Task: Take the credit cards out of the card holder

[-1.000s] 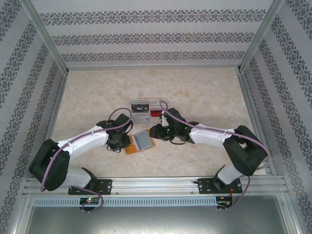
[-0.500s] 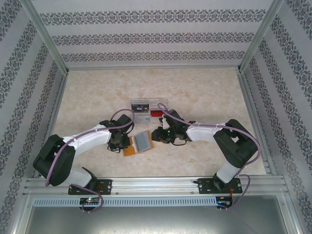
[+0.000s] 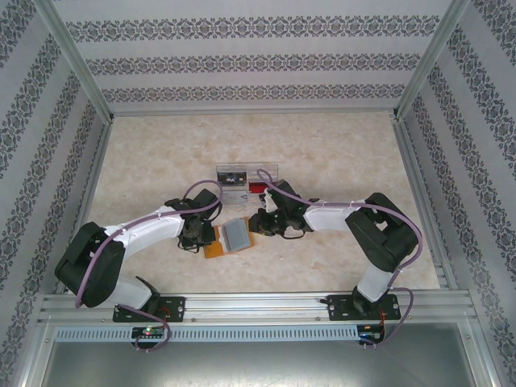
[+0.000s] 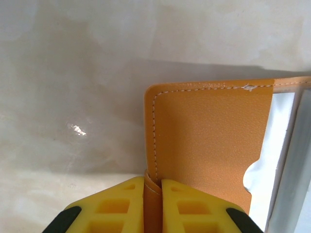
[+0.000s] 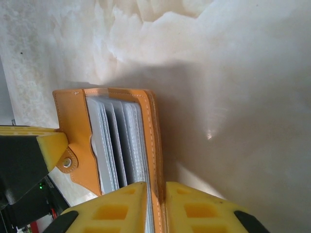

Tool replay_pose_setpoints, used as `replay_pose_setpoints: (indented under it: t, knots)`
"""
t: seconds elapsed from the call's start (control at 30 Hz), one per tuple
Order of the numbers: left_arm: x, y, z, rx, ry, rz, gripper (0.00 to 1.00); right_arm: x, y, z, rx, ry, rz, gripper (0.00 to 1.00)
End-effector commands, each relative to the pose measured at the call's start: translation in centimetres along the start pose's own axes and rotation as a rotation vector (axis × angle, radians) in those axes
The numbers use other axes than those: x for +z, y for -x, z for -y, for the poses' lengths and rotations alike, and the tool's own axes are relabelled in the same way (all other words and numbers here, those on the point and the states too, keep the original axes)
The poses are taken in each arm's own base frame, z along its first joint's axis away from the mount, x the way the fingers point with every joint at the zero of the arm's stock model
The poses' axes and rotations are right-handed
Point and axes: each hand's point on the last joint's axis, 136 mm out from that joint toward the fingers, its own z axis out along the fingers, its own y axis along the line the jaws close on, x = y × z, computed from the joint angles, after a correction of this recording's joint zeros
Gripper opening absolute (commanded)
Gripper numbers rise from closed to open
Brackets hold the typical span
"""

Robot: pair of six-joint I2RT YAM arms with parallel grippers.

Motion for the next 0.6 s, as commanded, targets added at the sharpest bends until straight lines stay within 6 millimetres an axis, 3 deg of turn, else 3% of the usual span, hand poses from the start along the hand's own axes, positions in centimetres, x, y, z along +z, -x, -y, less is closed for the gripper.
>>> replay_pose_setpoints:
  t: [0.0, 0.27, 0.43, 0.57]
  knots:
    - [0.3, 0.1, -0.2, 0.014, 0.012, -0.004, 0.15, 0.1, 0.0, -1.0, -0.025, 0.031, -0.005, 0.17]
    - [0.4, 0.2, 0.0, 0.017, 0.007, -0.005, 0.15, 0.5, -0.2, -1.3, -0.024, 0.048, -0.017, 0.17]
    - [0.4, 0.2, -0.1, 0.020, 0.003, -0.003, 0.15, 0.3, -0.4, -1.2, -0.014, 0.048, -0.006, 0.00]
    - [0.3, 0.4, 0.8, 0.017, -0.035, 0.003, 0.22, -1.4, -0.3, -1.4, -0.008, 0.052, 0.026, 0.00]
